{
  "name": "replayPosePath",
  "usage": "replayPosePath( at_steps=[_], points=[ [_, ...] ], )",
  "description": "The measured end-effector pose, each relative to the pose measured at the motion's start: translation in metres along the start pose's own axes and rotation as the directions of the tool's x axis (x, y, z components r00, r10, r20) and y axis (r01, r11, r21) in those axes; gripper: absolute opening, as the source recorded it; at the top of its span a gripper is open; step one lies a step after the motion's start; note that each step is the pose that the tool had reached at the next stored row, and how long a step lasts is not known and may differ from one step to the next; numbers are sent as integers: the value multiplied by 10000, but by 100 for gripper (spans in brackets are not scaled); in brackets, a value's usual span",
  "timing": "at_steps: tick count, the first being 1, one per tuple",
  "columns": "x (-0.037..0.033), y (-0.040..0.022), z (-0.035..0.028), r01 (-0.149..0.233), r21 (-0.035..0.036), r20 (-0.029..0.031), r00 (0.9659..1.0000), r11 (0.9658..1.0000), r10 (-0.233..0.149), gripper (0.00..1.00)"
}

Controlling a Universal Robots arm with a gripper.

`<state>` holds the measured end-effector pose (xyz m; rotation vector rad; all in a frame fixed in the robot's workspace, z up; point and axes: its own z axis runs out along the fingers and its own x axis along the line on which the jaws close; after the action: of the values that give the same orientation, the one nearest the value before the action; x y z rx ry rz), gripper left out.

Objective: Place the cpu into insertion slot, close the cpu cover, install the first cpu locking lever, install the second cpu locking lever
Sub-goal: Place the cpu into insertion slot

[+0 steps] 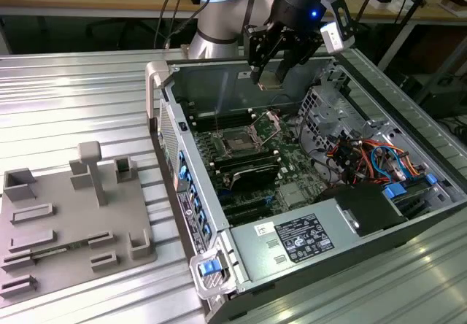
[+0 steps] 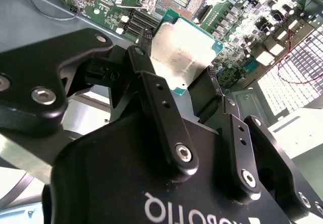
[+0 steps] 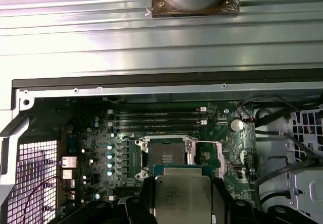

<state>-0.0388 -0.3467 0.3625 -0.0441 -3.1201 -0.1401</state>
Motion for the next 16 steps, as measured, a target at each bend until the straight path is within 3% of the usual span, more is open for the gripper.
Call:
replayPosePath(
  at_steps=[4, 8, 12, 16],
  points=[
    [0, 0, 4, -554, -11, 49, 9985, 9985, 554, 55],
    [0, -1, 9, -1092, -25, 97, 9940, 9940, 1092, 55],
    [0, -1, 15, -1572, -42, 138, 9875, 9876, 1572, 55],
    [0, -2, 20, -2057, -58, 180, 9784, 9786, 2058, 55]
  ],
)
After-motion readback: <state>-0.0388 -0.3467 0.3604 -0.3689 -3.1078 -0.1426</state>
